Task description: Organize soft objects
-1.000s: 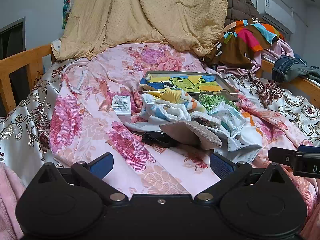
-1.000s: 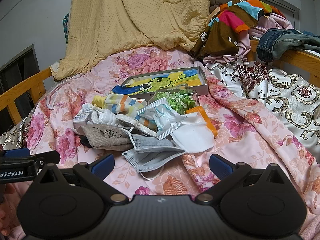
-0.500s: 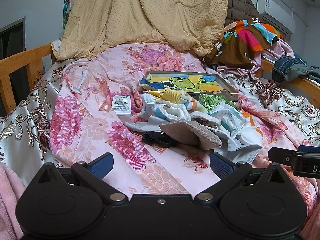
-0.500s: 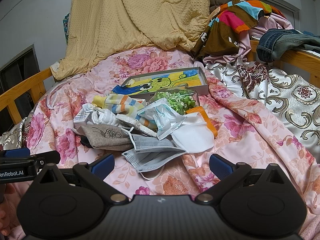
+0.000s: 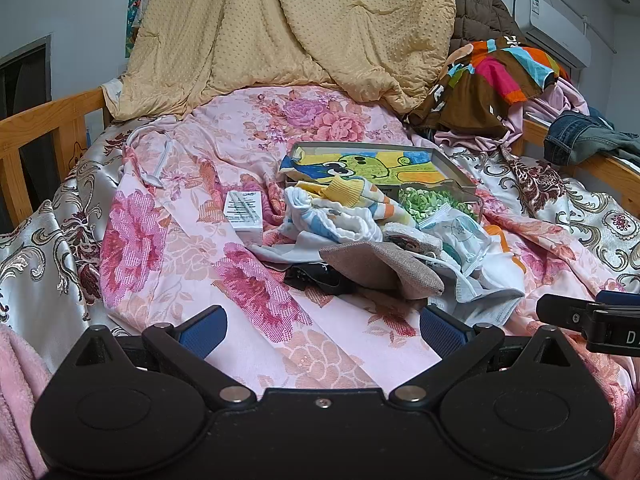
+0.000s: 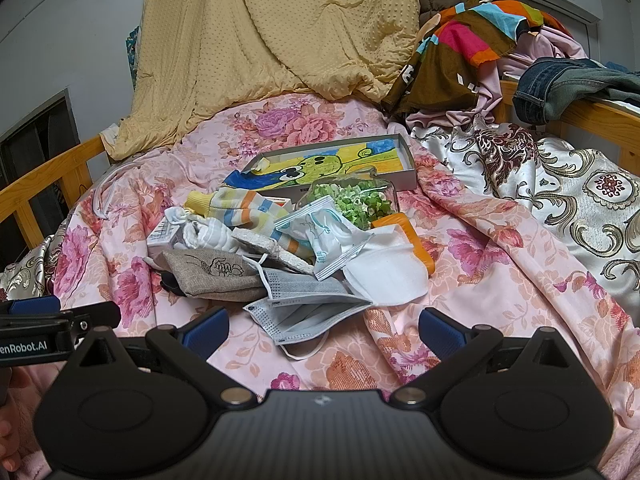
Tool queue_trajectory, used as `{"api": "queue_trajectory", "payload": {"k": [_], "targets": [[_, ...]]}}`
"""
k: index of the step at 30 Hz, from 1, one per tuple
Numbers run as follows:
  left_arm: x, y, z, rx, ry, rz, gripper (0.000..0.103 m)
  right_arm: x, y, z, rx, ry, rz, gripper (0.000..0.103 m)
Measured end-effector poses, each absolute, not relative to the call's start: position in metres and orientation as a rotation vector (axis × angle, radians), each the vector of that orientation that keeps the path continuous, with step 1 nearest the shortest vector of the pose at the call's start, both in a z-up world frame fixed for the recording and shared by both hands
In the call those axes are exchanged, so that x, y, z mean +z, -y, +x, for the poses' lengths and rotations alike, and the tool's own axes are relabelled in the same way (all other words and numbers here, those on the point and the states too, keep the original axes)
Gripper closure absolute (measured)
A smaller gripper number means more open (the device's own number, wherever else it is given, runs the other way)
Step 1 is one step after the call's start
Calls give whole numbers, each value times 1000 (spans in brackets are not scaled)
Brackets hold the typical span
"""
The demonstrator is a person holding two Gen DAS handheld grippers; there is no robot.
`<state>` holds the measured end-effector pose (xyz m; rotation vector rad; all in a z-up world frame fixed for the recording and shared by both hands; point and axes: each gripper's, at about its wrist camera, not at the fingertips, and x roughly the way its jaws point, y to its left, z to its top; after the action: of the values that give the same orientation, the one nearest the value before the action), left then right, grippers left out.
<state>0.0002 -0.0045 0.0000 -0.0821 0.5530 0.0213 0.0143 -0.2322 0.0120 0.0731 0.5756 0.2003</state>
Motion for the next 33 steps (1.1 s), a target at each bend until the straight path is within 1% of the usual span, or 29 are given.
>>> {"api": "queue_trajectory", "payload": {"k": [10,15,20,29,33], "targets": [[1,3,0,20,-549,-91,1,13,233,14,199,-575,75,0],[12,3,3,0,-548,-108,1,16,234,11,195,-580,84,0],[15,1,18,-33,-555,-101,1,15,235,29,199,-602,69,0],[19,13,63,-170,-553,88,1,10,233,63,251,-609,-55,0],[18,17,87,-244,-563,130,1,6,231,78,318,-609,-109,0]]}}
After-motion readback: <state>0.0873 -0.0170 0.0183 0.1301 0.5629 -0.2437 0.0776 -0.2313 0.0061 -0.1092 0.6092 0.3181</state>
